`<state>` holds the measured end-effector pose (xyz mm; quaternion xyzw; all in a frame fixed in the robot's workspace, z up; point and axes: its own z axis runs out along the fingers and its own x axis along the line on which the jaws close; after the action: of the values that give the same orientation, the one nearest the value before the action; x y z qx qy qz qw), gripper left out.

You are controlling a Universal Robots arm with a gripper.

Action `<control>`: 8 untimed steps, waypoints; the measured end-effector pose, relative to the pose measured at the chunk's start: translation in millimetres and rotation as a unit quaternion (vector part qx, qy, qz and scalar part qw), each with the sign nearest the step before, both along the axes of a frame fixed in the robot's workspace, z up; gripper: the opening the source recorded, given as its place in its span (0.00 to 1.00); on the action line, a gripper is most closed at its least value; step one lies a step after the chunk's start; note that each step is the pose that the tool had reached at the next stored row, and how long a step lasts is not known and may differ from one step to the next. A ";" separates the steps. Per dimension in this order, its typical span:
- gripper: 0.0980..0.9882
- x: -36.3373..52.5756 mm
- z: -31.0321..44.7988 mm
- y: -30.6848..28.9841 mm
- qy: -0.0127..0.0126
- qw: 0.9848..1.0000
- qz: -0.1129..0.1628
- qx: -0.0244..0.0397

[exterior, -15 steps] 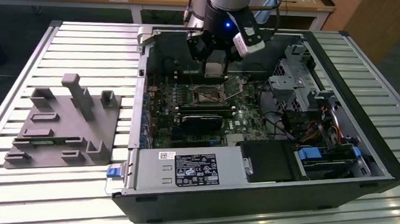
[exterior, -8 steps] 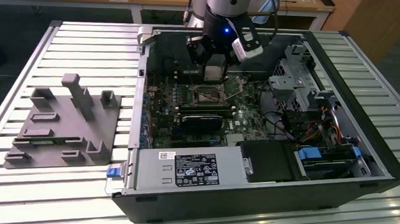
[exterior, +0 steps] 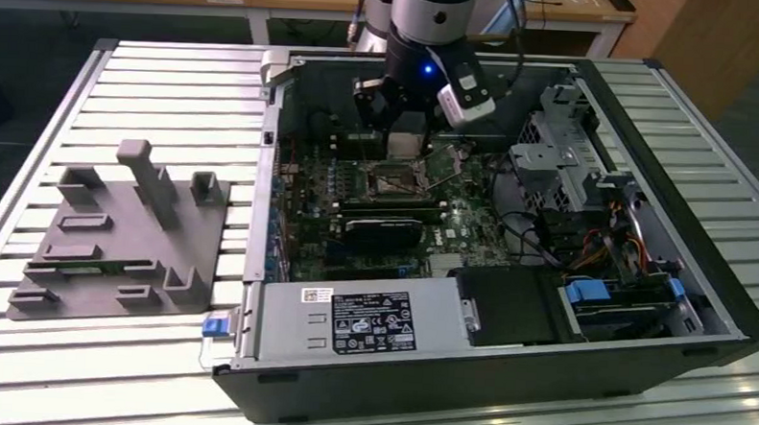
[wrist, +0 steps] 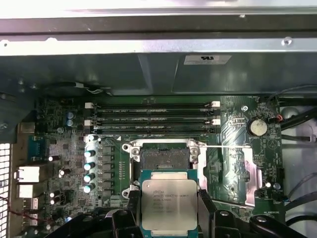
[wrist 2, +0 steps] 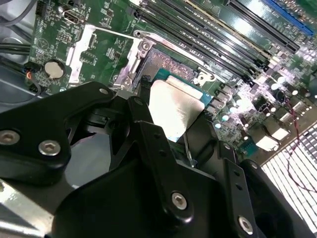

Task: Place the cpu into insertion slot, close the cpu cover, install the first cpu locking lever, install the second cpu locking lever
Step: 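Place the cpu into insertion slot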

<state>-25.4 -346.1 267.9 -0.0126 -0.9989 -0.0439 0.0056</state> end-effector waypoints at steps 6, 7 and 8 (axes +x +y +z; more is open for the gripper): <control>0.50 0.0 -10.9 0.1 0.000 1.000 0.000 0.000; 0.50 0.0 -12.8 0.1 0.000 1.000 0.000 0.000; 0.50 0.0 -14.3 0.2 0.000 1.000 0.000 0.000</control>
<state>-25.4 -345.9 253.5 -0.0125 -0.9989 -0.0438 0.0056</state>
